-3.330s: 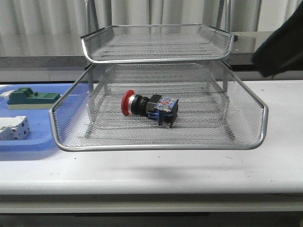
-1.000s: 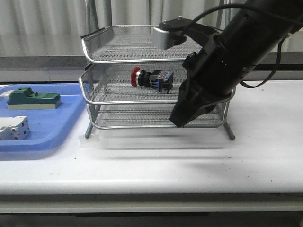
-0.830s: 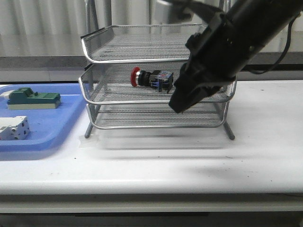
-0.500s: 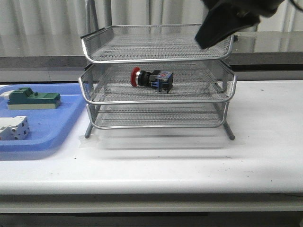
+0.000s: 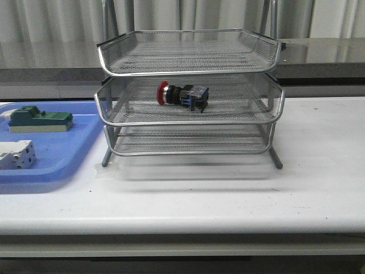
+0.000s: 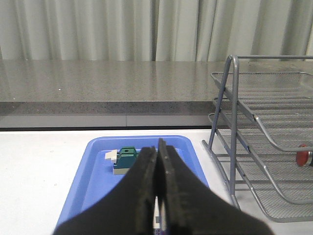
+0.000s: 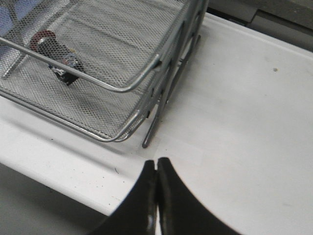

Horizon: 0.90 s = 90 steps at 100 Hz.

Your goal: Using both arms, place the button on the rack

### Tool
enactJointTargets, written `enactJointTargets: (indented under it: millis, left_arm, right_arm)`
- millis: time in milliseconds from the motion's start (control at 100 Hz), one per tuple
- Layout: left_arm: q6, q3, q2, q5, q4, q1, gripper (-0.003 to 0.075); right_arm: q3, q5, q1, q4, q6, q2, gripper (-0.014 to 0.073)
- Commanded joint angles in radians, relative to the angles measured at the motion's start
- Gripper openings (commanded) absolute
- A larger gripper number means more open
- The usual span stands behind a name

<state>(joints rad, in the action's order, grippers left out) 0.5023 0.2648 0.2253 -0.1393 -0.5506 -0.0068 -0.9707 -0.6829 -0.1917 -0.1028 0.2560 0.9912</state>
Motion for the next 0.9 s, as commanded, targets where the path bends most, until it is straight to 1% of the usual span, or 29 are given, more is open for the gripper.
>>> enactJointTargets:
  millis: [0, 240, 390, 630, 740, 890]
  left_arm:
    - [-0.011, 0.026, 0.010, 0.071, -0.012, -0.002, -0.0020]
    - [-0.011, 0.026, 0.010, 0.071, -0.012, -0.002, -0.0020]
    - [-0.011, 0.026, 0.010, 0.071, -0.012, -0.002, -0.0020]
    - [-0.011, 0.026, 0.010, 0.071, -0.012, -0.002, -0.0020]
    - [-0.011, 0.026, 0.010, 0.071, -0.012, -0.002, -0.0020]
    - [-0.011, 0.026, 0.010, 0.071, -0.012, -0.002, -0.0020]
  right_arm:
    - [0.023, 0.045, 0.008, 0.051, -0.067, -0.088, -0.0060]
    - [0.198, 0.045, 0.008, 0.153, -0.202, -0.317, -0.0060]
    - [0.279, 0.029, 0.008, 0.214, -0.278, -0.464, -0.0060]
    - [0.347, -0.042, 0.008, 0.216, -0.288, -0.638, -0.0060]
    - [0.347, -0.079, 0.008, 0.215, -0.288, -0.664, -0.0060]
    - [0.347, -0.080, 0.008, 0.215, -0.288, -0.666, -0.0060]
